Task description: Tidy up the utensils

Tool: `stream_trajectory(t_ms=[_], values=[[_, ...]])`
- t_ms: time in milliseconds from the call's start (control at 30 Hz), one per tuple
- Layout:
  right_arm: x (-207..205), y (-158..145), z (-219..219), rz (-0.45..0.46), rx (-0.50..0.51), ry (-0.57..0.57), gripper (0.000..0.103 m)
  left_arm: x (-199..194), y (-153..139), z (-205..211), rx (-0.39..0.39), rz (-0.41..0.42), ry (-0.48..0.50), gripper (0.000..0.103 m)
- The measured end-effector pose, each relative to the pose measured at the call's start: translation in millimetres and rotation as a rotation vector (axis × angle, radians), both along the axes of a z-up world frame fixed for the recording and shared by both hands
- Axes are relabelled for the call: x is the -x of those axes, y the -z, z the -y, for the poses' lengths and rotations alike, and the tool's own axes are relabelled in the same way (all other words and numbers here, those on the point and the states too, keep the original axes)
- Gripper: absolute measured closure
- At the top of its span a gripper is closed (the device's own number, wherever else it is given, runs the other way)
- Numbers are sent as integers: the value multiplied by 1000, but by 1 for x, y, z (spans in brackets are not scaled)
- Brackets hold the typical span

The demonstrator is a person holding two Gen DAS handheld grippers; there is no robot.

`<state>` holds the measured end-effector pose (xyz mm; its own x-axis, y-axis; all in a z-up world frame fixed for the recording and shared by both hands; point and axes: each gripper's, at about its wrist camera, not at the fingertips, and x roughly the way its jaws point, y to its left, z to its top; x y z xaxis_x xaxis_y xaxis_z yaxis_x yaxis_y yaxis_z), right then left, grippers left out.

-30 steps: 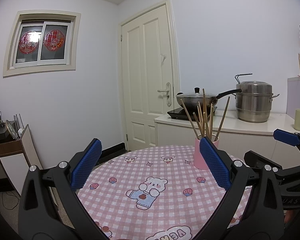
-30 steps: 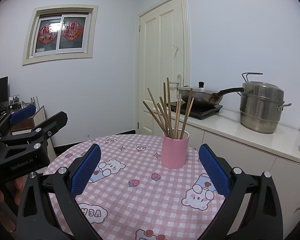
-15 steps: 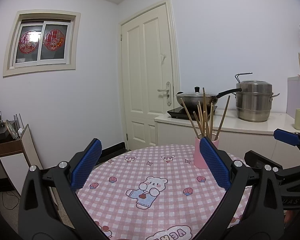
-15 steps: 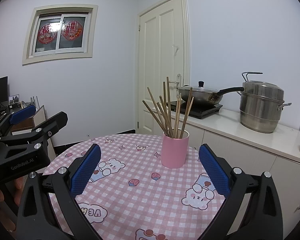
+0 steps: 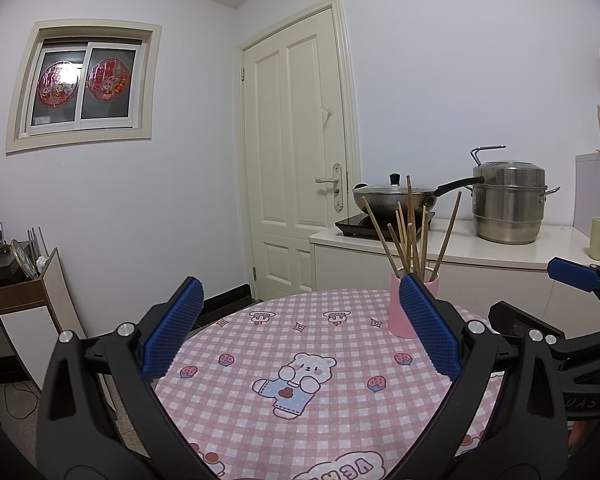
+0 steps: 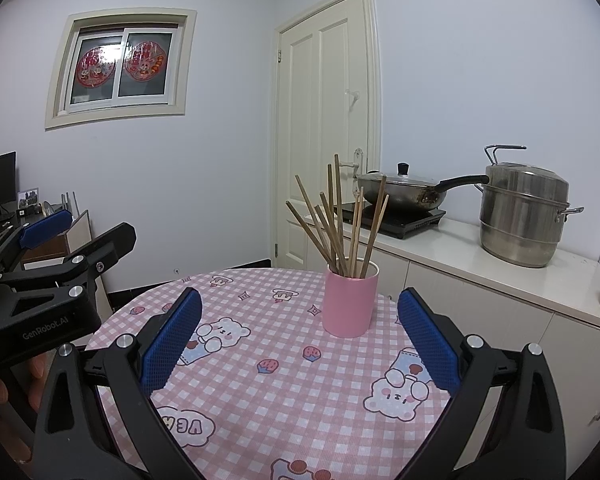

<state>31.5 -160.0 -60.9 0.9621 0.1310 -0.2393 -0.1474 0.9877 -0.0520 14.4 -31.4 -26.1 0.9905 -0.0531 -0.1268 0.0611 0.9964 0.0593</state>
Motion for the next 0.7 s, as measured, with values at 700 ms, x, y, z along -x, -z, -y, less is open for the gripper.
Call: stream_trajectory(t_ms=[700], values=[[-41,17,3,-78,10,-5,8,-38,25,-2,-1,-110,1,7]])
